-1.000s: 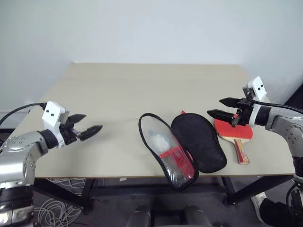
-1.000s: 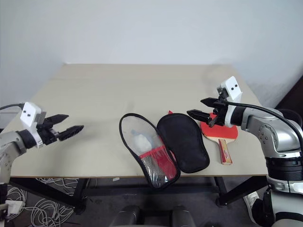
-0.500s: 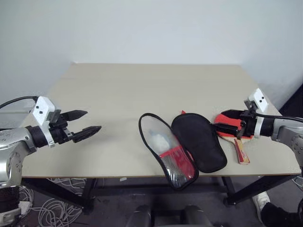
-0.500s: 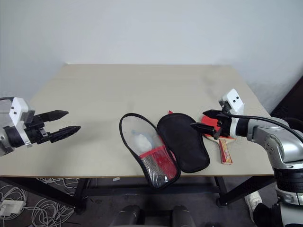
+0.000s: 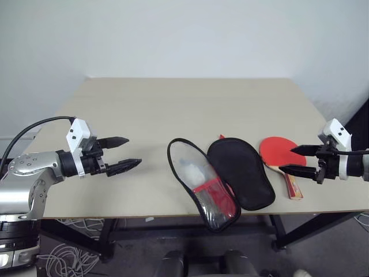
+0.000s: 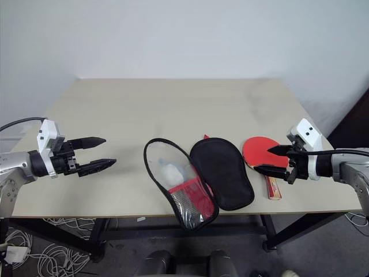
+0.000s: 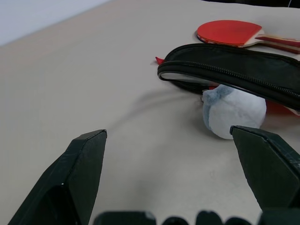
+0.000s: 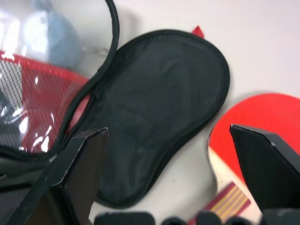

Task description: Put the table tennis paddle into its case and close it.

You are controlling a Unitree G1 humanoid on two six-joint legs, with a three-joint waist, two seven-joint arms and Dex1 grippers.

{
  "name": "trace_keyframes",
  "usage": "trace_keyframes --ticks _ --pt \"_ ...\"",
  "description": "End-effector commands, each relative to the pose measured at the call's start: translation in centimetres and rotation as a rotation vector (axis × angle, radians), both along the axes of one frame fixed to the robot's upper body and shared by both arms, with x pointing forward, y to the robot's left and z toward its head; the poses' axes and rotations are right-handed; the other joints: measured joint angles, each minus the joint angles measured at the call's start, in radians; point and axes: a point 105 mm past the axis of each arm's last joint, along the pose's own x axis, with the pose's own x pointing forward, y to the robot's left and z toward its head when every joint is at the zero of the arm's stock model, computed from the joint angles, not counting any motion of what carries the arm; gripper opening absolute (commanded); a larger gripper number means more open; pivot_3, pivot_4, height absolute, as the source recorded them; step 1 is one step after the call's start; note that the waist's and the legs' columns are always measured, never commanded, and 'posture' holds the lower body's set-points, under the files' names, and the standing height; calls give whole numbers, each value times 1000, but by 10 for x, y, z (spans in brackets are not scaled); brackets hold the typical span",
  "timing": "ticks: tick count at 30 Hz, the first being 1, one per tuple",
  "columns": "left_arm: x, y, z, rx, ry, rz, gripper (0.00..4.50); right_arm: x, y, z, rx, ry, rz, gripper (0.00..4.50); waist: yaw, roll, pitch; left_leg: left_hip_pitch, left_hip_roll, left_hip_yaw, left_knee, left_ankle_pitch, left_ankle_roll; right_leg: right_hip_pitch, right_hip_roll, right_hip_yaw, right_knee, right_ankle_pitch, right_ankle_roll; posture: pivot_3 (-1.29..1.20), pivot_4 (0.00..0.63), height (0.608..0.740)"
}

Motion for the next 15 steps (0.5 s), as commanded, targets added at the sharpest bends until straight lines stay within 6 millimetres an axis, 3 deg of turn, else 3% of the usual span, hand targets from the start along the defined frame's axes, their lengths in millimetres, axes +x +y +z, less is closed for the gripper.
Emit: trace_keyframes --ticks 1,15 --pt "-1 -11 11 8 -56 -61 4474 -3 -12 15 -36 -48 -23 4500 2 0 0 0 0 2 0 0 0 0 0 0 0 0 0 0 0 734" --pt "1 -25 6 -17 -7 -186 4474 -18 -32 -5 -100 3 -149 4500 0 0 0 0 0 4 1 0 0 0 0 1 0 0 0 0 0 734"
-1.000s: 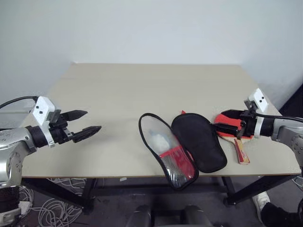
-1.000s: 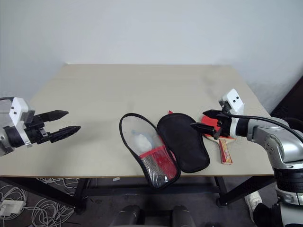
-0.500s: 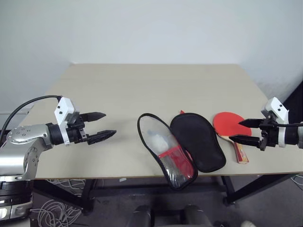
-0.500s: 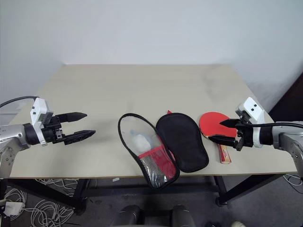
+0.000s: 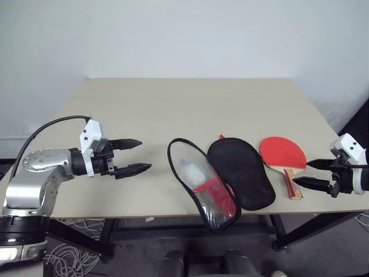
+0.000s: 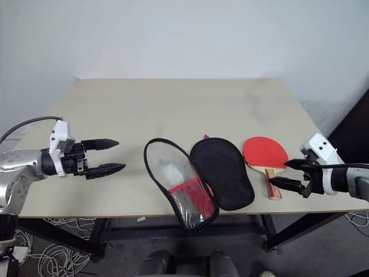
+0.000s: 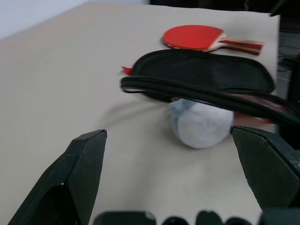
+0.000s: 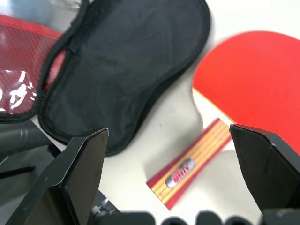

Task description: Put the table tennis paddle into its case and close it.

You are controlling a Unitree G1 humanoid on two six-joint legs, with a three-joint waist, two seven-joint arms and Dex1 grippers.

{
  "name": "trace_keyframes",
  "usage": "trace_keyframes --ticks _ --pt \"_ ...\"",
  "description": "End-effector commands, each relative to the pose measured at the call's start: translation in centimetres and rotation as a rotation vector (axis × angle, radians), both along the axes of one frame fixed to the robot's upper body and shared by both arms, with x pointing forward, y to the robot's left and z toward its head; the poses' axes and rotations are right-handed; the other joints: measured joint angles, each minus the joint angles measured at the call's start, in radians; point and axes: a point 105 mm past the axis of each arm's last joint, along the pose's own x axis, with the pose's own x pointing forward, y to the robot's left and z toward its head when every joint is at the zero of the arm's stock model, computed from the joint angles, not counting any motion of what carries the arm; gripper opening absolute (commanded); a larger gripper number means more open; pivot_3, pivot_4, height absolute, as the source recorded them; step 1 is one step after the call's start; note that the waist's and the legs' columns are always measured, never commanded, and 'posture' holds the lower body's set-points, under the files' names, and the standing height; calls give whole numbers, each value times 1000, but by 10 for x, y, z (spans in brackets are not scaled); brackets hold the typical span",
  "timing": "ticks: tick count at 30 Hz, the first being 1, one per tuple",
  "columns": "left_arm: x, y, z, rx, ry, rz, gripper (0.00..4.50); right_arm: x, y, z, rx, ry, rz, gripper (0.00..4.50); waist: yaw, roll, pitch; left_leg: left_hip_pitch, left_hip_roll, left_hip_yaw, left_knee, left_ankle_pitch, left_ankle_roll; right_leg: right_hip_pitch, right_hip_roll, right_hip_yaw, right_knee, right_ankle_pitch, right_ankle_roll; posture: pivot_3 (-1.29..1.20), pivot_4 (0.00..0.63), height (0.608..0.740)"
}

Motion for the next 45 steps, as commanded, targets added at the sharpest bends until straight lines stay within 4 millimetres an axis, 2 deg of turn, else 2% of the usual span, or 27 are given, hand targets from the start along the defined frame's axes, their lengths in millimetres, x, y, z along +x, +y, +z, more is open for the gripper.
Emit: trace_keyframes --ticks 1,11,14,23,27,32,34,41,43,45 --pt "3 0 8 3 -34 -28 4474 3 -3 12 -23 -59 -57 4500 0 0 0 0 0 0 0 0 0 0 0 0 0 0 0 0 0 734" --pt "10 1 4 9 -42 -41 4474 20 -2 -22 -30 -24 -398 4500 0 -1 0 0 0 1 0 0 0 0 1 1 0 0 0 0 0 734" --pt "11 0 4 11 -46 -45 4474 20 -2 -43 -33 26 -500 4500 0 -1 0 0 0 1 0 0 1 0 1 1 0 0 0 0 0 734" --pt "11 0 2 14 -50 -48 4474 24 5 -73 -42 66 -641 4500 0 -1 -1 0 0 1 0 0 1 0 1 2 0 0 0 0 0 734" --pt "11 1 2 17 -53 -46 4500 28 9 -77 -39 57 -681 3636 -1 -1 -1 1 0 2 0 0 1 0 1 2 1 0 0 0 0 734" --pt "11 2 1 17 -53 -44 4500 35 8 -75 -26 37 -730 1777 0 -2 -1 2 0 2 0 0 1 1 1 2 1 0 0 0 0 734" --pt "10 1 0 17 -52 -45 4500 39 4 -72 -31 20 -749 1172 -1 -2 -1 3 0 3 0 0 1 1 1 3 1 0 0 0 0 734" --pt "11 1 -1 15 -52 -38 4500 62 -21 -38 -8 -169 -921 1128 0 -1 0 3 0 3 -1 0 1 0 1 4 1 0 0 0 0 734" --pt "11 0 -1 15 -52 -36 4500 67 -13 -30 38 -193 -915 1128 -1 -1 0 3 -1 4 -2 0 1 0 1 4 1 0 0 0 0 734" --pt "11 1 -2 15 -52 -35 4500 69 7 -26 92 -186 -830 1128 -1 -1 -1 4 -1 4 -3 0 1 0 2 4 1 0 0 0 0 734"
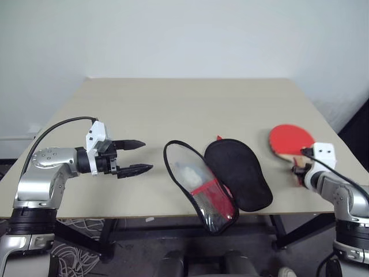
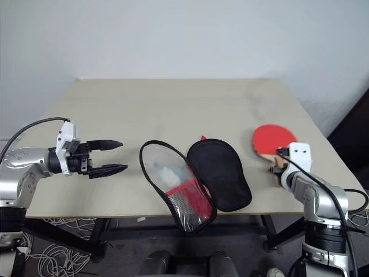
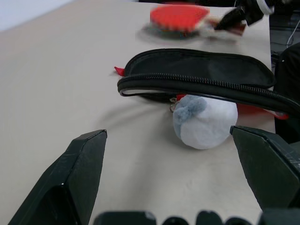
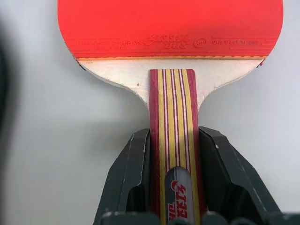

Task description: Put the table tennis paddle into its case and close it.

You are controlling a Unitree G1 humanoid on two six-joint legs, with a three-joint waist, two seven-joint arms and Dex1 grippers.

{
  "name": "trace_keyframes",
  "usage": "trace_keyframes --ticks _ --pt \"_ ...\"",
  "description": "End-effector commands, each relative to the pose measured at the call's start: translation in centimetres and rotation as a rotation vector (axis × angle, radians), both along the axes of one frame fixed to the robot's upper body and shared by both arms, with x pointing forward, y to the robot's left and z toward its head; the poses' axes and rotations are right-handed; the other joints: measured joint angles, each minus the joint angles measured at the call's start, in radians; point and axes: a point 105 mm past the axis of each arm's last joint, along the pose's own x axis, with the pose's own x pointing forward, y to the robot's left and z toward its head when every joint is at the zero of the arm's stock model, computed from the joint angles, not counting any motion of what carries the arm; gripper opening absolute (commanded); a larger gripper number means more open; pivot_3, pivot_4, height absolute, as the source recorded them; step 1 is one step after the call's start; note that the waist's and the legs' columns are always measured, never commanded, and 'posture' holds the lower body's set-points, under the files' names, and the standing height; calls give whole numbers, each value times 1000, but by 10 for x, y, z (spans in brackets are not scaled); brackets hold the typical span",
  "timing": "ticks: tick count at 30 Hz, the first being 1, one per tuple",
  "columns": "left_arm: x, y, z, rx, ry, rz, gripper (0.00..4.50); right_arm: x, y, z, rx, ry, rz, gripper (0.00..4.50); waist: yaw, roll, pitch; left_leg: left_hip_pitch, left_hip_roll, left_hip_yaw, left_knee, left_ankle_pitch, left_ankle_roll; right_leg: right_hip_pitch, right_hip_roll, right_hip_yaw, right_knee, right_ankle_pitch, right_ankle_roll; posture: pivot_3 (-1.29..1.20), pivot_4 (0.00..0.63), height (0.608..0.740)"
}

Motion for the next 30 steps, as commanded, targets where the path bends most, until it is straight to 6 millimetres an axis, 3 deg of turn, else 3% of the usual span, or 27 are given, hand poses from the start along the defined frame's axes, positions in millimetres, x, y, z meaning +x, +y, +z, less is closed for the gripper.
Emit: trace_keyframes --ticks 1,6,14,22,30 --pt "0 -1 9 6 -46 -5 4500 7 33 28 34 -109 148 1128 -1 0 0 0 0 0 0 0 0 0 0 0 0 0 0 0 0 734" --pt "0 0 9 10 -48 -2 4500 -9 94 34 90 -89 423 1128 -5 0 0 2 2 1 -2 0 0 0 1 2 0 0 0 0 0 734" --pt "0 0 8 12 -43 -1 4500 -27 139 28 158 -35 527 1128 0 -1 0 2 1 0 -1 0 0 1 0 0 0 0 0 0 0 734" --pt "-1 0 7 11 -43 3 4500 -43 148 0 163 71 495 1128 0 -1 0 2 2 0 -2 0 0 1 0 0 0 0 0 0 0 734" --pt "-1 -1 5 8 -39 4 4500 -47 132 -16 104 127 427 1128 1 -1 0 3 2 0 -2 0 0 1 0 0 0 0 0 0 0 734"
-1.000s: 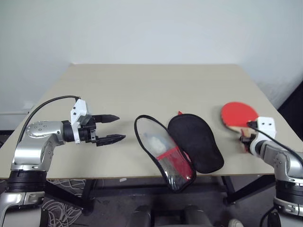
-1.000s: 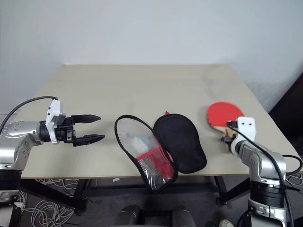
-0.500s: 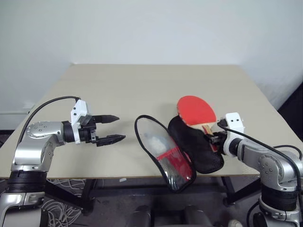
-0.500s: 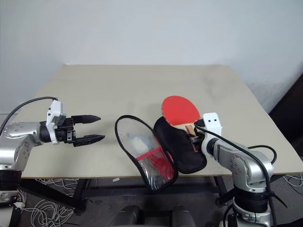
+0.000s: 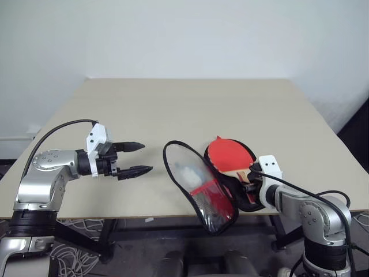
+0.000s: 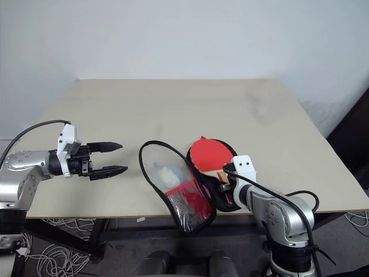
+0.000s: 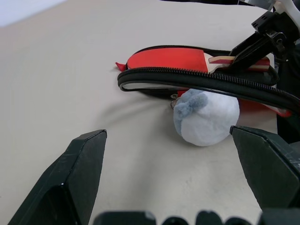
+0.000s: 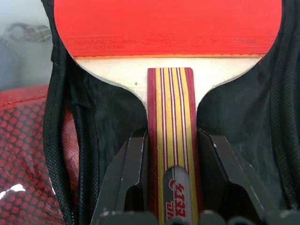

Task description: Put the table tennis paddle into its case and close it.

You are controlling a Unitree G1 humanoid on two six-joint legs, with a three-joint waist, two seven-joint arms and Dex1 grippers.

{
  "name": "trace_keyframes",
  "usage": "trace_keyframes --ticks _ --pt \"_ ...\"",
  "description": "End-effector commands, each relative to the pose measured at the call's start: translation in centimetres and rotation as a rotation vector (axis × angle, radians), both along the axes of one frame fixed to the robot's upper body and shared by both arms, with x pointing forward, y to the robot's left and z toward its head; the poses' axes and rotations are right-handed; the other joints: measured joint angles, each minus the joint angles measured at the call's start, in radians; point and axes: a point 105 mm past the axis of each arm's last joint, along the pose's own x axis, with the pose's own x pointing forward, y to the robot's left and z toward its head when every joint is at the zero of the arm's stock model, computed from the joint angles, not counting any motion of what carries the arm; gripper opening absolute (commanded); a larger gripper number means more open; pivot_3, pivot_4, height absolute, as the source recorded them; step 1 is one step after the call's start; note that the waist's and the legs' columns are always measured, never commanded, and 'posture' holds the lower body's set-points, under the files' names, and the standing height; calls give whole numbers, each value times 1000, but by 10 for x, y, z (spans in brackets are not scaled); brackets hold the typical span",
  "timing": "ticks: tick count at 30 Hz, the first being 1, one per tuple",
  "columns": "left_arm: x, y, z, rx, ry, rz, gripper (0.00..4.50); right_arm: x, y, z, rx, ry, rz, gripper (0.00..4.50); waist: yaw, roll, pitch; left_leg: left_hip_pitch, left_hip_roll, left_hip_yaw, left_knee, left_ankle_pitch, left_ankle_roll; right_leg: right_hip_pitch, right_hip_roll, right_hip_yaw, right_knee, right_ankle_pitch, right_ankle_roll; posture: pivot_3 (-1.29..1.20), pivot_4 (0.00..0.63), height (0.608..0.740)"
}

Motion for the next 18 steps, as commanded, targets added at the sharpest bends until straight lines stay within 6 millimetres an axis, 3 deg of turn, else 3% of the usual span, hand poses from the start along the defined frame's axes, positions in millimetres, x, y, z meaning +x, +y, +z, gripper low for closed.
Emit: trace_keyframes --ticks 1,8,9,13,17,18 --pt "0 -3 11 5 -51 -11 4500 4 -13 8 -48 -58 -45 1128 0 0 0 0 0 0 0 0 0 0 0 0 0 0 0 0 0 734" --pt "0 -2 11 6 -49 -10 4500 1 -7 5 -45 -46 -13 1128 0 0 0 0 0 0 0 0 0 0 0 0 0 0 0 0 0 734" --pt "0 -2 11 7 -49 -10 4500 -1 -6 4 -51 -43 1 1837 0 0 0 0 0 0 0 0 0 0 0 0 0 0 0 0 0 734" --pt "0 -2 11 6 -47 -8 4500 -3 -5 5 -52 -41 17 3124 -1 0 0 1 0 0 0 0 0 0 0 0 0 0 0 0 0 734" --pt "0 -2 11 -1 -42 -7 4500 3 -5 26 -4 -89 57 4352 -1 0 0 1 0 0 -1 0 0 0 0 0 0 -3 4 0 0 734" --pt "0 -1 11 3 -42 -6 4500 5 -6 34 8 -108 79 4433 0 0 0 1 0 0 -1 0 0 1 0 0 0 -3 4 0 0 734"
